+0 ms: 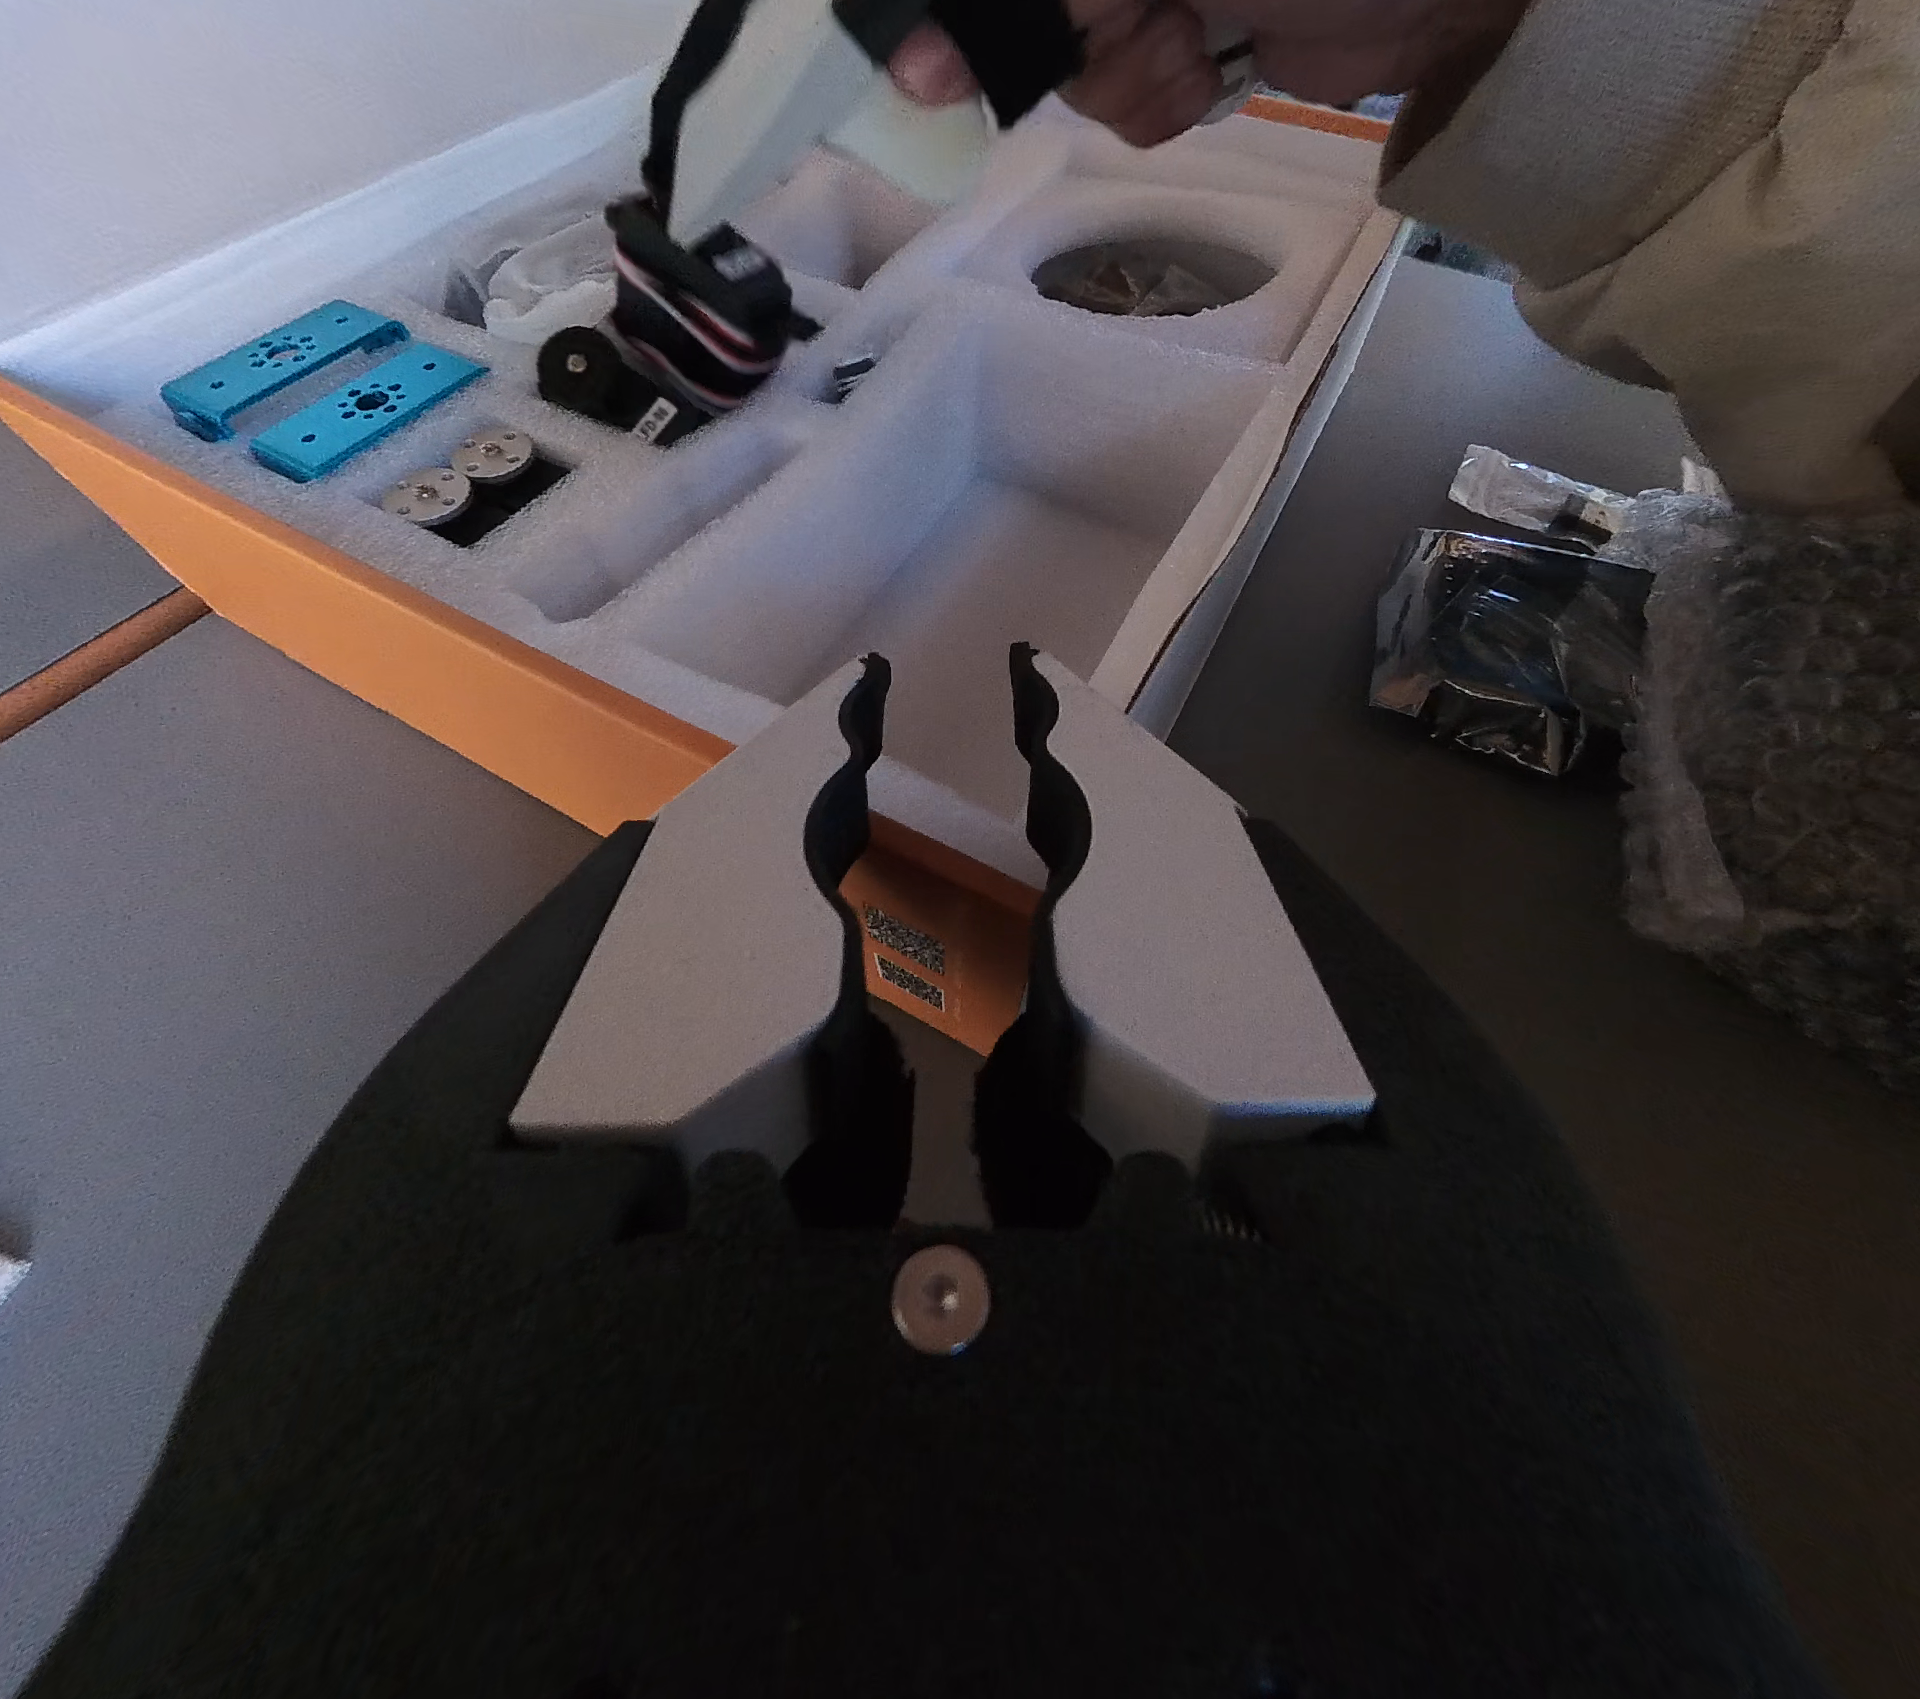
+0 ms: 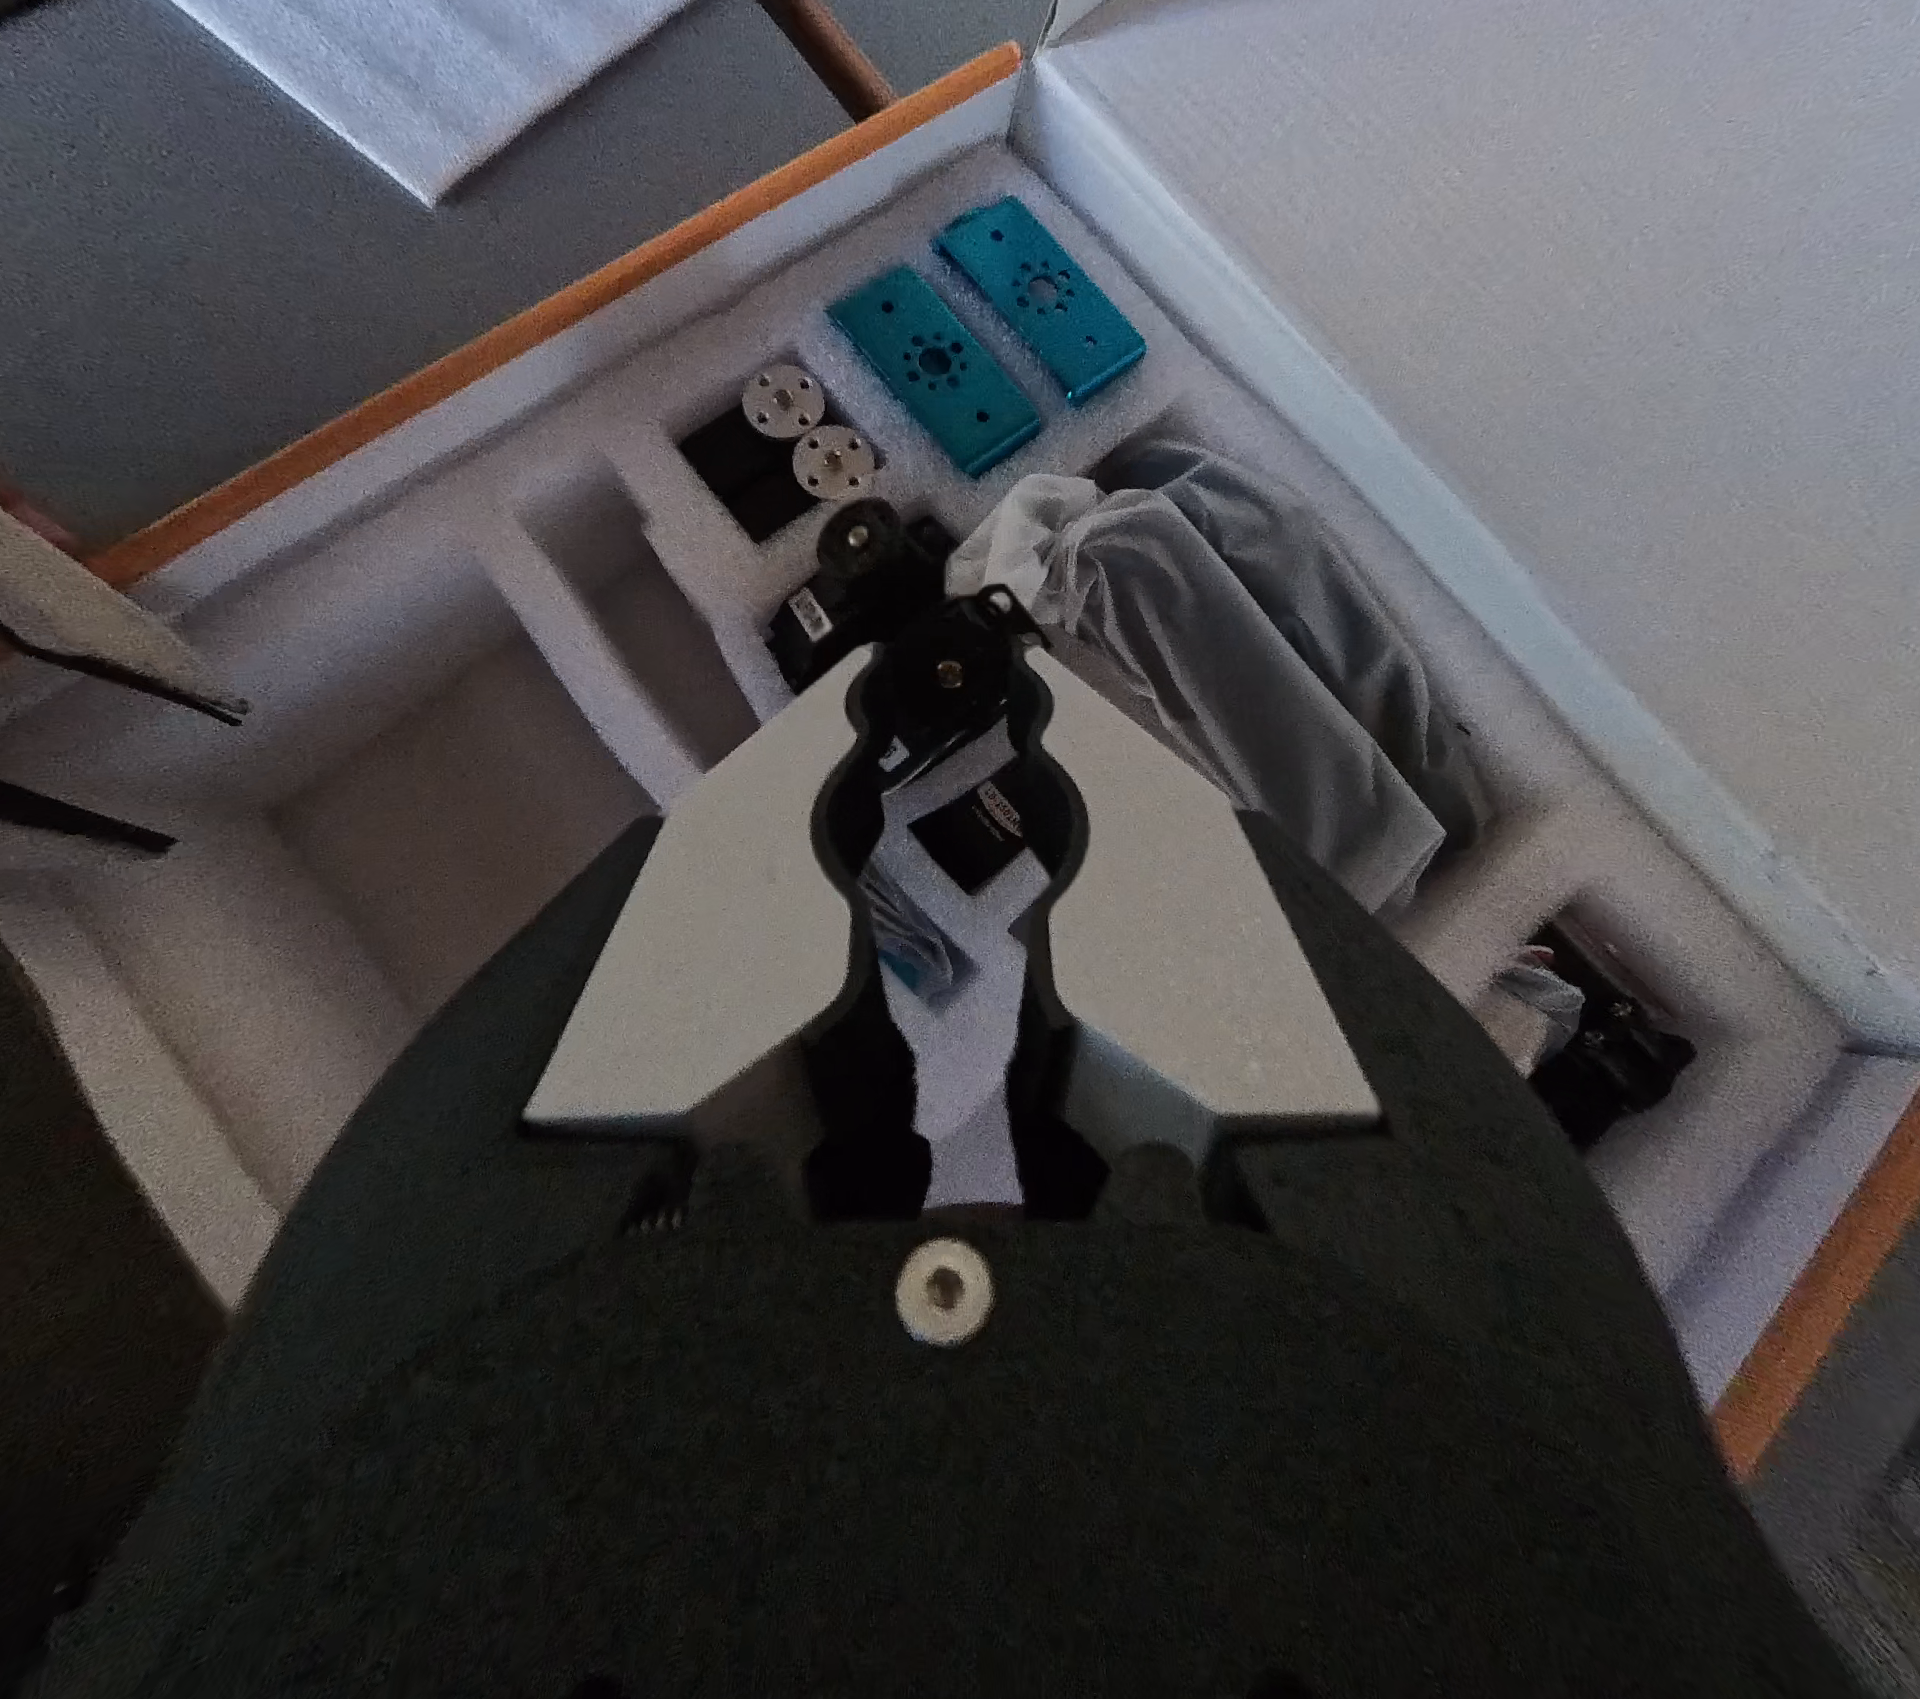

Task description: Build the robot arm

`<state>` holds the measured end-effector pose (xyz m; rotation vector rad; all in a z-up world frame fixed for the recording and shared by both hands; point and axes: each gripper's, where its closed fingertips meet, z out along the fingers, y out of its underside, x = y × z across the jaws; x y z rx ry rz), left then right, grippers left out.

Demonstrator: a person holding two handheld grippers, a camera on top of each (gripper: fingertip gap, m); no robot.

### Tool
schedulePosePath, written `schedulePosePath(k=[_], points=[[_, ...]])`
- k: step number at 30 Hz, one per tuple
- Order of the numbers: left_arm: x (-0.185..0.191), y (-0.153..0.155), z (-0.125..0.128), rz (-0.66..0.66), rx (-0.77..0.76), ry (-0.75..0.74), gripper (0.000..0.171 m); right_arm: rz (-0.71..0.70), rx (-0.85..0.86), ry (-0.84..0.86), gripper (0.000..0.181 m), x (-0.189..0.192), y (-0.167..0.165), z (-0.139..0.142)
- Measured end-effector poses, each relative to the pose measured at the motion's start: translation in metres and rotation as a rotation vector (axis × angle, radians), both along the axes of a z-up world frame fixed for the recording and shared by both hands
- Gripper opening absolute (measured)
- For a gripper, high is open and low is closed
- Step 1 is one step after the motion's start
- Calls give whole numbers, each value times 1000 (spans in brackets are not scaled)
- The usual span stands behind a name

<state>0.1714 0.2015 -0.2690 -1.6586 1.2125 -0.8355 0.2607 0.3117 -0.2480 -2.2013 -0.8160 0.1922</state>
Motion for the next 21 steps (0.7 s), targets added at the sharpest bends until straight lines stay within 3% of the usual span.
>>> schedulePosePath(k=[2,4,6,13,21], points=[[0,0,0,3,0,-4,24,-19,22,134,19,3,5,23],[0,0,0,5,-1,-8,24,-37,11,146,19,14,10,35],[0,0,1,6,-1,-12,24,12,-118,183,19,11,-1,34],[-1,0,2,0,-5,-35,24,159,-282,8,20,32,-38,10],[-1,1,2,-2,-5,-40,24,-12,-291,-64,22,47,-34,3]])
